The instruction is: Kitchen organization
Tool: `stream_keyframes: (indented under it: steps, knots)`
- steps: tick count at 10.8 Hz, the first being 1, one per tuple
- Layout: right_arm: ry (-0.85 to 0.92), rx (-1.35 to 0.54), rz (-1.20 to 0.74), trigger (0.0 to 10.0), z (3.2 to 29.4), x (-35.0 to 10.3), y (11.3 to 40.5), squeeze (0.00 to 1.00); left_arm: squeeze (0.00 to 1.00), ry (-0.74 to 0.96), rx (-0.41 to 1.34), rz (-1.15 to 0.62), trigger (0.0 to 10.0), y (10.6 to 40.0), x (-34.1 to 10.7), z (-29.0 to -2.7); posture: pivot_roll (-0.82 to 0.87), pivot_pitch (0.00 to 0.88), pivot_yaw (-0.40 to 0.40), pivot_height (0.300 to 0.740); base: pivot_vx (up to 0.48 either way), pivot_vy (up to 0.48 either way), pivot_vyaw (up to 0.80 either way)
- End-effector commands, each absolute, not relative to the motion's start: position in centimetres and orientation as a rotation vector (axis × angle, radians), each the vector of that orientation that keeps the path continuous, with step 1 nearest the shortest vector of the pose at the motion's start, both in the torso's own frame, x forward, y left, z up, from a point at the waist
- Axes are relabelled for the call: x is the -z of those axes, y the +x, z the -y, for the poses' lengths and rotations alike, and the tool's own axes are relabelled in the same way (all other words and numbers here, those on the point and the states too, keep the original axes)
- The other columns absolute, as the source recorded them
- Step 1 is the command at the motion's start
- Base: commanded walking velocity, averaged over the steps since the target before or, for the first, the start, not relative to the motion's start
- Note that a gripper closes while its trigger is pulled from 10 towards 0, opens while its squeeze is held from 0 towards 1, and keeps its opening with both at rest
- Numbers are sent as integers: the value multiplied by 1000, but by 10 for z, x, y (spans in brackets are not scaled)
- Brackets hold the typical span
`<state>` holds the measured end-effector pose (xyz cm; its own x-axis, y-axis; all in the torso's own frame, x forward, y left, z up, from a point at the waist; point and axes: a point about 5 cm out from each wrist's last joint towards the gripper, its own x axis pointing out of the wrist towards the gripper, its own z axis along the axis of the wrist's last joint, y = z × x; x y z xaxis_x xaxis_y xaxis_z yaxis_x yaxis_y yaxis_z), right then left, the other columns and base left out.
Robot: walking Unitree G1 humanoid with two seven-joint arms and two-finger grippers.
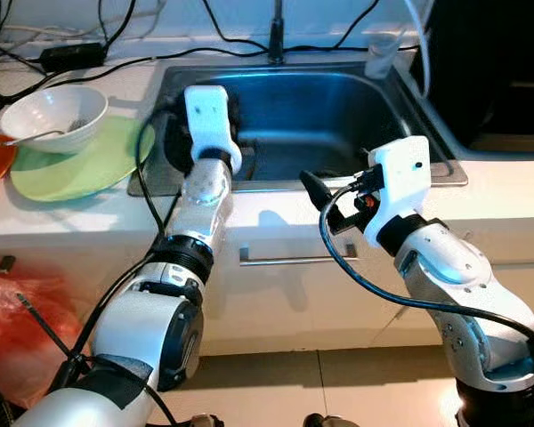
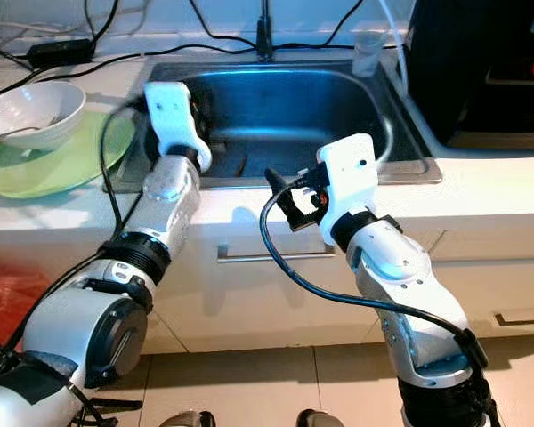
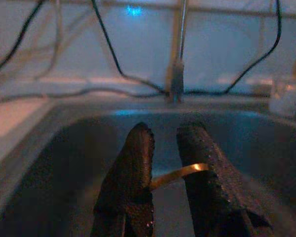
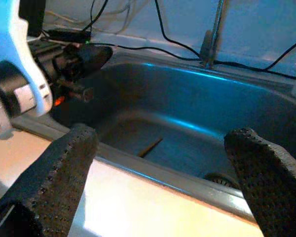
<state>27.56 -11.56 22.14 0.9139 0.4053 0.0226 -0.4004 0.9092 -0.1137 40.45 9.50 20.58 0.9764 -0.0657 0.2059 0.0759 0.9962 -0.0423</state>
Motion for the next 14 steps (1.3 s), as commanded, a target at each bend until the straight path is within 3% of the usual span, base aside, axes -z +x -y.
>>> stream_keyframes:
  steps: [1,8,9,10,11,14]
  knots:
    - [-116,-415,48,10000,114,-222,272,0,0,-50,90,168,941,404,-198,-94,-161,100,66,740,0,0,0]
    - [-58,-410,-12,10000,100,-213,257,0,0,-40,144,-45,588,400,-162,-93,-158,175,88,740,0,0,0]
    - [-50,-419,-22,10000,97,-211,255,0,0,-34,144,-59,3255,401,-162,-93,-156,180,90,740,0,0,0]
    - [-40,-431,-37,10000,93,-209,252,0,702,-40,137,-58,10000,402,-165,-94,-158,187,93,740,0,0,0]
    - [-39,-429,-46,10000,92,-208,252,0,1000,-71,138,-48,10000,404,-170,-94,-160,189,93,740,0,0,0]
    - [-39,-423,-56,10000,93,-207,251,0,1000,-92,112,-56,10000,405,-170,-99,-164,188,92,740,0,0,0]
